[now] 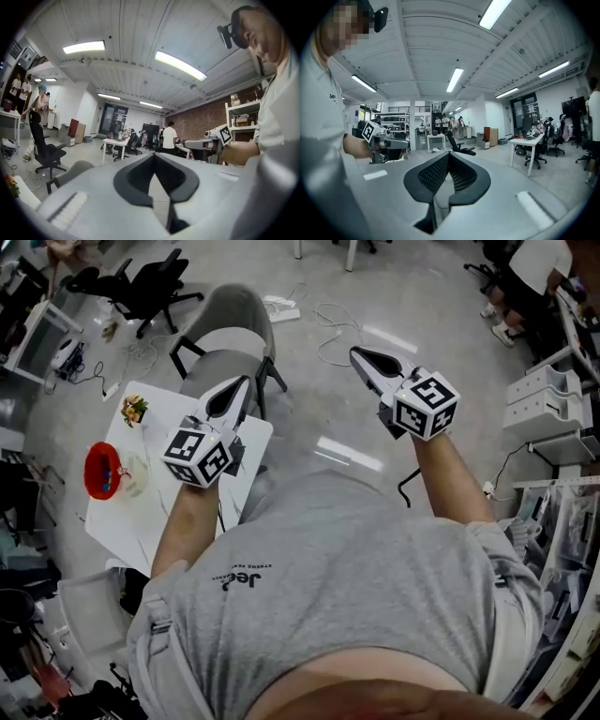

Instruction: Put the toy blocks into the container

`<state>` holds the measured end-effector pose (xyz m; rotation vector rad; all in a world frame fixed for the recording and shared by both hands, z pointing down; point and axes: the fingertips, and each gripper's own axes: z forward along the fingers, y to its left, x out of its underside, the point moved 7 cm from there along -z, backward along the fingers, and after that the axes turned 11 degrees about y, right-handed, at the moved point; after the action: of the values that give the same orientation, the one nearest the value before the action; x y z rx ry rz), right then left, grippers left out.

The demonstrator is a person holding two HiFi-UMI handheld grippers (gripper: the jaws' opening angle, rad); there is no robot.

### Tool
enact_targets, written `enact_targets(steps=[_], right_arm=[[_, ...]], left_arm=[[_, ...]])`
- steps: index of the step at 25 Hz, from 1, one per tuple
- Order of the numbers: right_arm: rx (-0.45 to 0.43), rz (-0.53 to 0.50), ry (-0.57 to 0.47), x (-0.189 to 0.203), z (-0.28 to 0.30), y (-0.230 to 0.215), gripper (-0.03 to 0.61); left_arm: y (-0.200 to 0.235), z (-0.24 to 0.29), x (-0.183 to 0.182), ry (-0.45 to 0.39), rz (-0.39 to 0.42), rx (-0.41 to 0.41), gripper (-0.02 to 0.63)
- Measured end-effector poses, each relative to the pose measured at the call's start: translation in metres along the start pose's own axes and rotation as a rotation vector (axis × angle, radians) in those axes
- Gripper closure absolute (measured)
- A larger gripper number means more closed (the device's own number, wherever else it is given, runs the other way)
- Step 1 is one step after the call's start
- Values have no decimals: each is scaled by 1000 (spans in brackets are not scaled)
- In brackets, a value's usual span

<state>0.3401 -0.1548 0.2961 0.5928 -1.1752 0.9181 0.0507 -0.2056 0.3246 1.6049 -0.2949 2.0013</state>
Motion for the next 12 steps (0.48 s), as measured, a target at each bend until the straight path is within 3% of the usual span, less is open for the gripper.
enact_targets(steps=[12], right_arm=[[34,8,-15,1,-26,-24,575]], left_arm=[[-14,11,-11,-28,26,-4,555]])
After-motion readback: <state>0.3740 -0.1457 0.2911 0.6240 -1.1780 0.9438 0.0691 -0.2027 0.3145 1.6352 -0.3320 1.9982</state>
